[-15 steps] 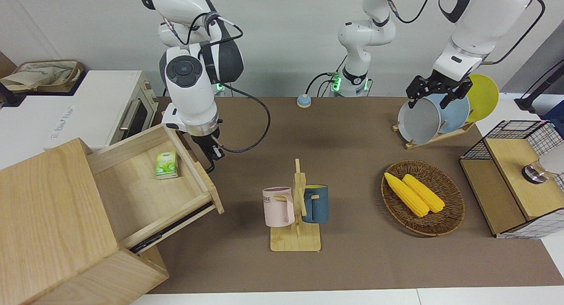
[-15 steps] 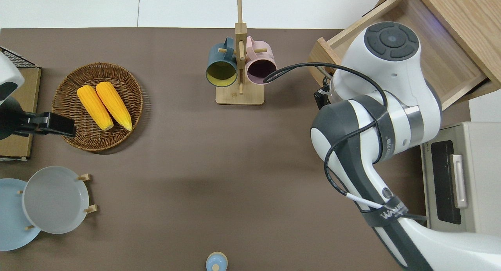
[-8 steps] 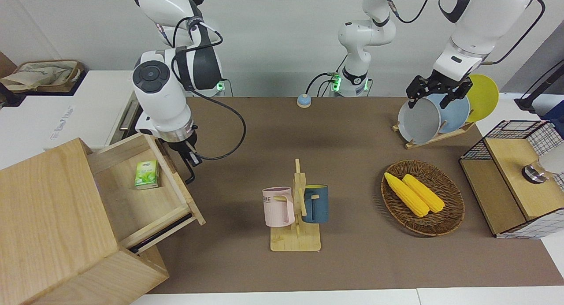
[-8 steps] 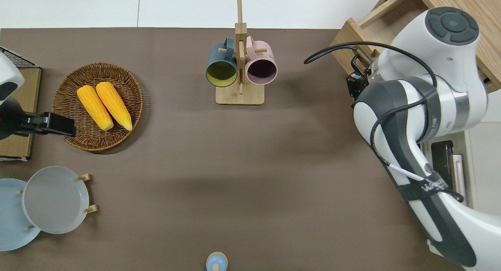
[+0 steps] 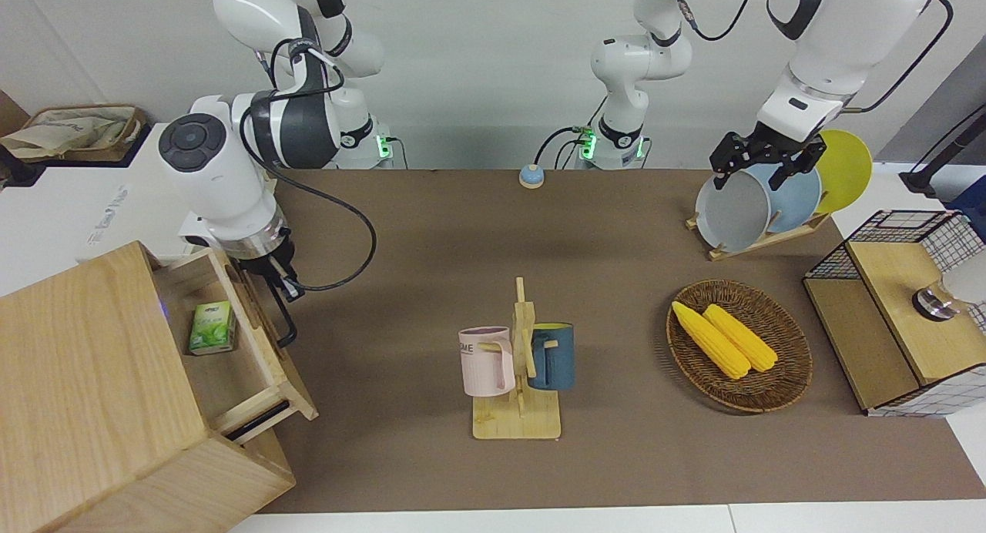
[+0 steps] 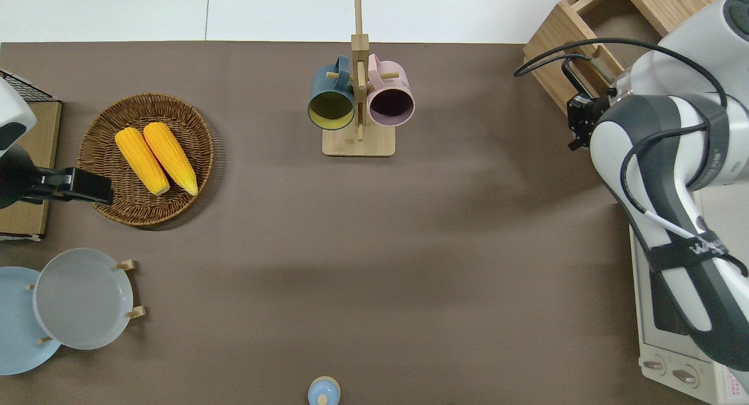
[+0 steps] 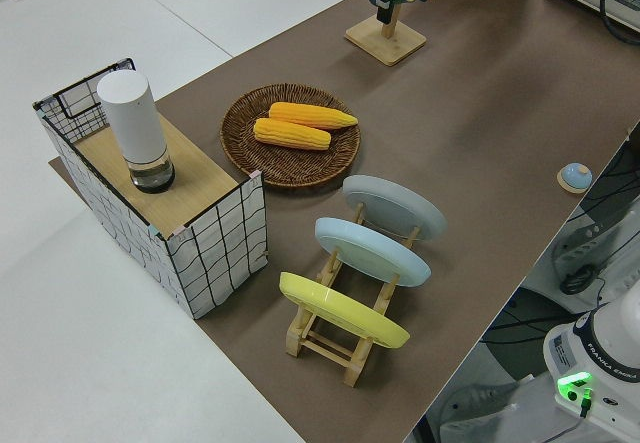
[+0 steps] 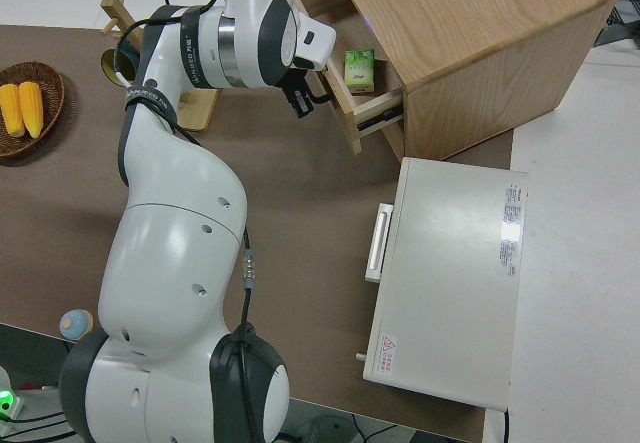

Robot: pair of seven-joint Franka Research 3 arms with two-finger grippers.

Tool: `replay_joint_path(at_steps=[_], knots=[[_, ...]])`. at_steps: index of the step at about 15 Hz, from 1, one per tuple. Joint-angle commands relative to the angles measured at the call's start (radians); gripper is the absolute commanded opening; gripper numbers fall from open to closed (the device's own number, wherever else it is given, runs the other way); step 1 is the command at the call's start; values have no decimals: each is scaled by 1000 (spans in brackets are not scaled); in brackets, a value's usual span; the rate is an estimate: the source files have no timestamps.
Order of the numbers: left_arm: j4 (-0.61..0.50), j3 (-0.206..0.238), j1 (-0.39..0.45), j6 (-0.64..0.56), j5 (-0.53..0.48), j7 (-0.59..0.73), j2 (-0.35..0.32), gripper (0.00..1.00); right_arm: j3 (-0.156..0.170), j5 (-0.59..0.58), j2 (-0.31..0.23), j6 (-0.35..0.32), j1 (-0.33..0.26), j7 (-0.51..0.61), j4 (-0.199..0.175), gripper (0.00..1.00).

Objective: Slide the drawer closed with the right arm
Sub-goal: 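Press the drawer fully shut with the right gripper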

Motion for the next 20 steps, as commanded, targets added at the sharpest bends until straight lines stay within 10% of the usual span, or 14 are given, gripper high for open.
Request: replay_joint_path(at_steps=[1, 12, 20], knots=[[10, 0, -7, -18, 18, -10, -4, 993, 16, -11, 28, 4, -46, -63, 44, 0], [9, 0, -7, -18, 18, -10, -4, 993, 55, -26, 76, 6, -212, -191, 108, 0], [10, 0, -7, -18, 18, -10, -4, 993, 61, -40, 82, 10, -206, -192, 110, 0]])
